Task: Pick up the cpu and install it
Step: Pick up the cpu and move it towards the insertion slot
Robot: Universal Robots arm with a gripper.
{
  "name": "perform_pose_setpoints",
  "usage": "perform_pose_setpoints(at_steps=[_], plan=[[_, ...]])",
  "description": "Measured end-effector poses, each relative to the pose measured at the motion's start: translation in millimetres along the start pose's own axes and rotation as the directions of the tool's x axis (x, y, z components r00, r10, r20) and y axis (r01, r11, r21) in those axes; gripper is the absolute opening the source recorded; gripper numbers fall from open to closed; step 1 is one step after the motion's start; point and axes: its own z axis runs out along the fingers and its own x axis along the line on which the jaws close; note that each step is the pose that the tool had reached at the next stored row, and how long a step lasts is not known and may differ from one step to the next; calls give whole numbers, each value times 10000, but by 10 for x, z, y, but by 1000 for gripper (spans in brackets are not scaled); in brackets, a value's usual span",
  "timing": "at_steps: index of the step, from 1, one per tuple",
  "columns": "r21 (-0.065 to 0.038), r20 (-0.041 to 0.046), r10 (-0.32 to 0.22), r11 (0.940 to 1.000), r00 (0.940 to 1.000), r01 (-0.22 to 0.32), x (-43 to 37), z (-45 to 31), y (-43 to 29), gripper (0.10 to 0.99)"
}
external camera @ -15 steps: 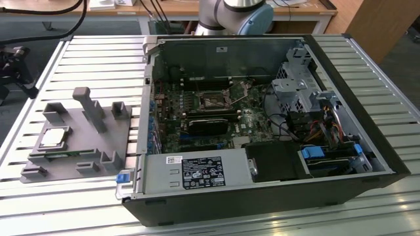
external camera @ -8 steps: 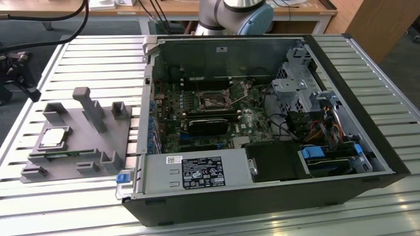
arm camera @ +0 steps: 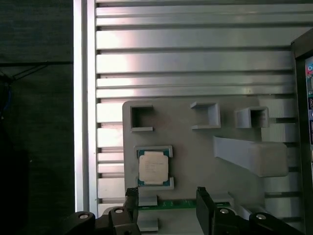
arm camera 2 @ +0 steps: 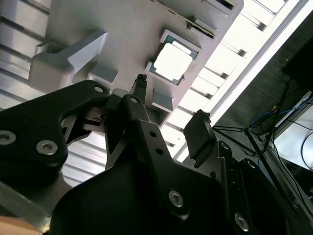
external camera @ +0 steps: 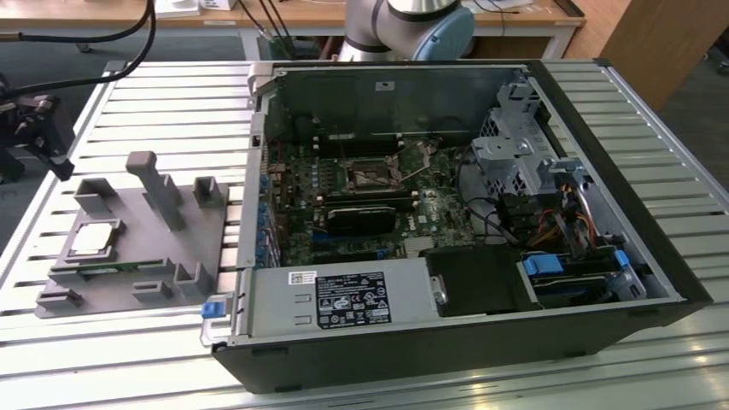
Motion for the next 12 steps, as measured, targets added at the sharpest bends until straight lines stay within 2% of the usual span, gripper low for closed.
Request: perform_pose_setpoints(at_steps=[12], plan=[[2,-37,2,10000,10000,-2,1,55,-3,588]])
